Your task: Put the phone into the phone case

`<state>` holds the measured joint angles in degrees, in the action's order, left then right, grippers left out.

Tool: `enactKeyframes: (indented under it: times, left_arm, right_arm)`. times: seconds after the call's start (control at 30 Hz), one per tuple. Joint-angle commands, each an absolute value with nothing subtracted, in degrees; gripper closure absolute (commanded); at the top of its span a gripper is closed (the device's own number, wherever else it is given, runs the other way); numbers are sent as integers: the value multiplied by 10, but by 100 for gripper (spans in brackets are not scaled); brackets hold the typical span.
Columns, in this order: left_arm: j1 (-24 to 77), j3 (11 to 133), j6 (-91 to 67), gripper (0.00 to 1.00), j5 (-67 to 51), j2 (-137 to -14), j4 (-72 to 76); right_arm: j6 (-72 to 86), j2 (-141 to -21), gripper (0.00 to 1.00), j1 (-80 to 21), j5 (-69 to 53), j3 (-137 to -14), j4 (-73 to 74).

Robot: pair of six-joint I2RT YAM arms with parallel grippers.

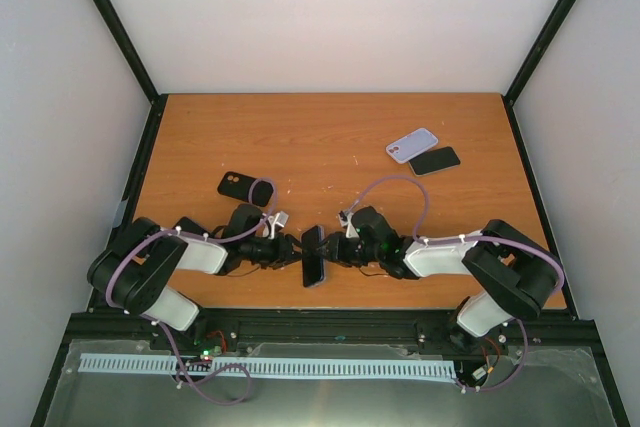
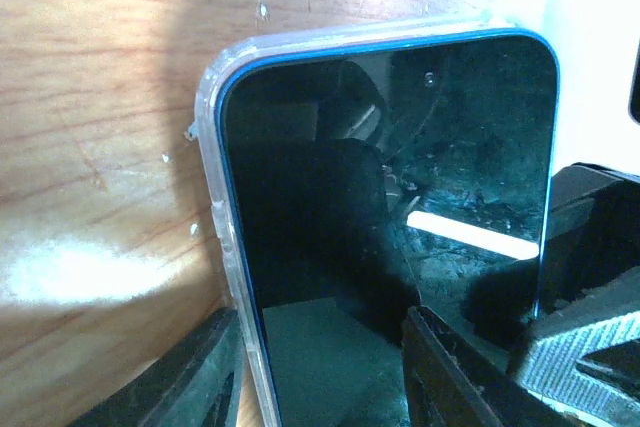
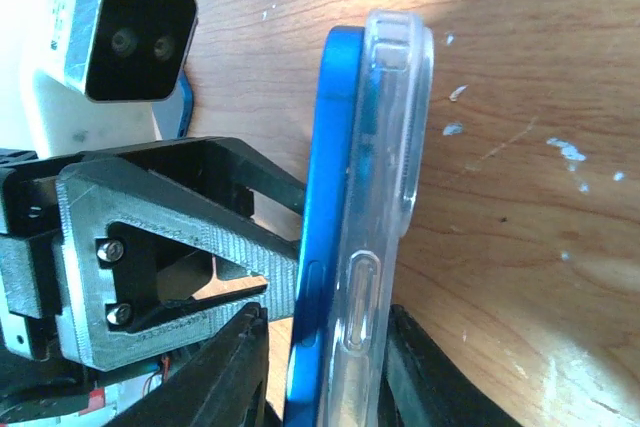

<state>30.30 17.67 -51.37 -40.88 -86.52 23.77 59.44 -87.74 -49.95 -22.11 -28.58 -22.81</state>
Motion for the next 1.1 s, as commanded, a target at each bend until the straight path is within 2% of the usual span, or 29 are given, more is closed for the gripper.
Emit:
enactKeyframes:
  times: [0.0, 0.3, 0.4, 0.43, 0.5, 0.57, 0.7, 0.8, 1.0, 1.07]
  left_arm:
    - [309, 182, -487, 54, -369, -876, 172]
    - [309, 191, -484, 53, -368, -872, 155]
    - [309, 192, -484, 52, -366, -872, 154]
    - [309, 192, -485, 51, -366, -872, 155]
    - [309, 192, -486, 51, -364, -874, 155]
    - [309, 193, -486, 51, -363, -876, 154]
    - [309, 196, -487, 50, -362, -883, 154]
    - [309, 201, -487, 50, -363, -886, 155]
    - [309, 203, -486, 48, -364, -892, 154]
    - [309, 203, -485, 48, -365, -892, 154]
  right_arm:
    - [606, -869, 71, -499, -248, -286, -277]
    - [630, -890, 96, -496, -260, -276, -323]
    - [622, -891, 97, -496, -250, -281, -297]
    - [618, -890, 93, -496, -247, -286, -282]
    - [611, -887, 76, -495, -240, -295, -259]
    - [608, -879, 64, -494, -237, -295, -253]
    - [613, -858, 61, -486, -234, -292, -252]
    - [615, -849, 68, -481, -233, -292, -254]
    - [617, -865, 94, -477, -238, -293, -263]
    - [619, -875, 97, -477, -240, -294, -264]
